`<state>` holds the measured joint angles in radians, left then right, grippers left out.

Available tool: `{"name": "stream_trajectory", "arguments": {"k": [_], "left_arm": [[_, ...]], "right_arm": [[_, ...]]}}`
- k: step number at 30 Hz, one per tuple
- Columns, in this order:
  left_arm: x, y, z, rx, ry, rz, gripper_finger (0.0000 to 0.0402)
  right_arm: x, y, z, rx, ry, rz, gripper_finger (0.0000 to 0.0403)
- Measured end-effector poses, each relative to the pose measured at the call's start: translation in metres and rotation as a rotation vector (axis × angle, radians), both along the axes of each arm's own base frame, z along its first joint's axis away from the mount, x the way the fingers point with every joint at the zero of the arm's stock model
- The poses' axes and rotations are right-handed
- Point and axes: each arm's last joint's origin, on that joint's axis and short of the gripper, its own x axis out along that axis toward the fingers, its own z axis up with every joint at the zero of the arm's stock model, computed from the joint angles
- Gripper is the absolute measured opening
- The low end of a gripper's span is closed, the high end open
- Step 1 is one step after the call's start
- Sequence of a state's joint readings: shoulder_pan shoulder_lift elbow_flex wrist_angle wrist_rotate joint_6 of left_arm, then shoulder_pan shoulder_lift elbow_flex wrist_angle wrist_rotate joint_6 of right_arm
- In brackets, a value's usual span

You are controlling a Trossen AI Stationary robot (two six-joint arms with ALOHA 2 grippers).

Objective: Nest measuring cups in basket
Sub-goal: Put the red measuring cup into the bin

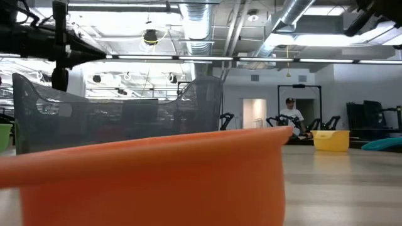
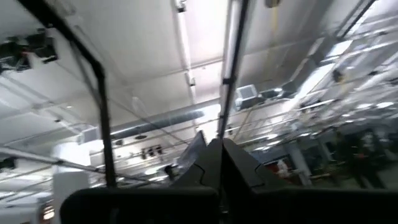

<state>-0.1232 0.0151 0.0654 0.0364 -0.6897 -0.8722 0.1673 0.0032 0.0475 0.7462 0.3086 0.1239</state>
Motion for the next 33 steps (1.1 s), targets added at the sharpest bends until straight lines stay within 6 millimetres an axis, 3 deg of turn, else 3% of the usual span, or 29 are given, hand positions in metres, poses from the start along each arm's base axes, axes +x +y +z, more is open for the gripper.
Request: {"name": "stream_trajectory", "arguments": {"k": [4, 12, 16, 19, 24, 29, 33], "left_arm": [[-0.007, 0.003, 0.023, 0.163, -0.082, 0.146, 0.0011], [-0.034, 0.007, 0.099, 0.434, -0.079, 0.300, 0.0011], [-0.031, 0.007, 0.140, 0.552, 0.118, 0.314, 0.0011], [-0.018, 0.007, 0.160, 0.609, 0.434, 0.334, 0.0011], [0.003, 0.011, 0.170, 0.558, 0.856, 0.375, 0.0011], [0.032, 0.025, 0.166, 0.436, 1.017, 0.277, 0.0011], [0.062, 0.049, 0.149, 0.413, 1.197, 0.192, 0.0011]], "right_arm": [[-0.001, -0.003, 0.000, 0.076, 0.009, -0.081, 0.0024], [-0.002, -0.004, 0.000, 0.055, 0.016, -0.151, 0.0032], [-0.002, -0.004, 0.000, 0.053, 0.019, -0.158, 0.0027], [-0.002, -0.005, 0.000, 0.074, 0.027, -0.181, 0.0023], [-0.002, -0.005, 0.000, 0.079, 0.030, -0.188, 0.0024], [-0.002, -0.005, 0.000, 0.079, 0.031, -0.188, 0.0033], [-0.001, -0.005, -0.001, 0.081, 0.033, -0.186, 0.0035]]}}
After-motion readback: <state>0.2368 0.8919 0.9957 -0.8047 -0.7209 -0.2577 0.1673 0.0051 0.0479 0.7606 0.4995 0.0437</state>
